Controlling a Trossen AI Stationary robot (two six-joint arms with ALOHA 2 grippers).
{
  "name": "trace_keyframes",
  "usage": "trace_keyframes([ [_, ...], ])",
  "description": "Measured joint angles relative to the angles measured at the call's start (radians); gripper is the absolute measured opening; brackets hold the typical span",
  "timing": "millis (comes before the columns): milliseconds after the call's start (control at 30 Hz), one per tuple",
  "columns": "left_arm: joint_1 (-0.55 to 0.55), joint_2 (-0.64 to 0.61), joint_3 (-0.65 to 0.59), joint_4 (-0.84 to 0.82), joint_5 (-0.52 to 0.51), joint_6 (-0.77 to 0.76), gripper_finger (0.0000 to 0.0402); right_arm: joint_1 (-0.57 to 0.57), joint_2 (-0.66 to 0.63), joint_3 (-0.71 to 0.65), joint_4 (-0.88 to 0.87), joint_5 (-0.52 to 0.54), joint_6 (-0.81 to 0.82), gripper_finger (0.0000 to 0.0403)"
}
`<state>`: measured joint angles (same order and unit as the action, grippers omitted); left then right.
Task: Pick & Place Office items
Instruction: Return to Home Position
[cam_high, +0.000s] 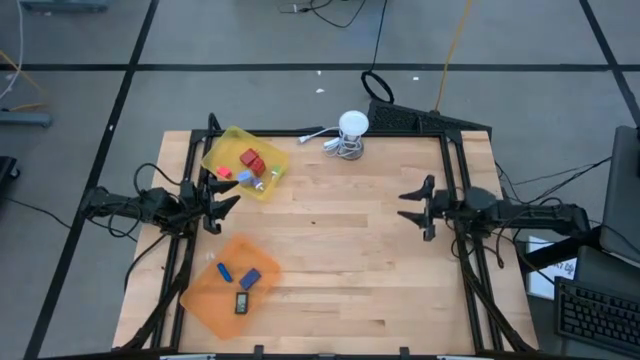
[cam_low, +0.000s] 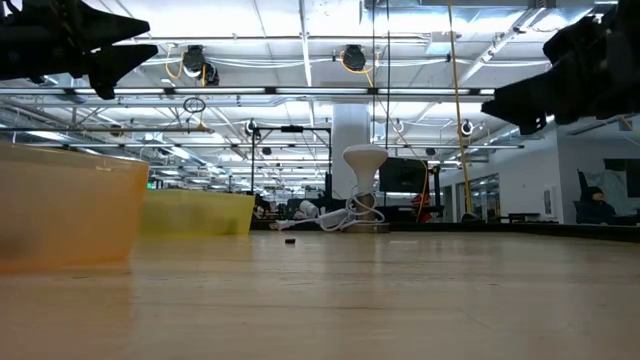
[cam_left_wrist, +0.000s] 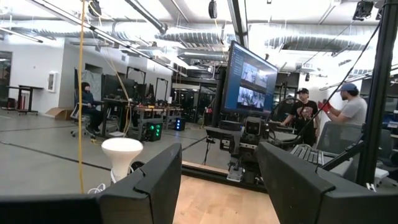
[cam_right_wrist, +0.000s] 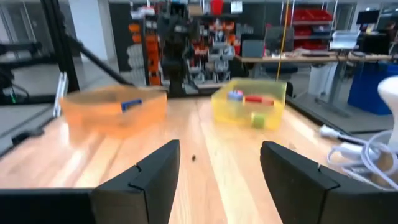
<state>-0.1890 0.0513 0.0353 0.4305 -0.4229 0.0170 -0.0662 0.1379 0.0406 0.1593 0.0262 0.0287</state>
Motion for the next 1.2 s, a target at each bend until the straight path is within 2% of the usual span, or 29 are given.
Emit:
trace_keyframes([
  [367, 0.000, 0.000, 0.000, 0.000, 0.000, 0.000, 0.0214, 0.000, 0.001, -0.001, -0.104, -0.001, -0.041, 0.0212],
  [1200, 0.000, 0.000, 0.000, 0.000, 0.000, 0.000, 0.0214, 0.000, 0.001, -0.003, -0.103, -0.001, -0.041, 0.0212],
])
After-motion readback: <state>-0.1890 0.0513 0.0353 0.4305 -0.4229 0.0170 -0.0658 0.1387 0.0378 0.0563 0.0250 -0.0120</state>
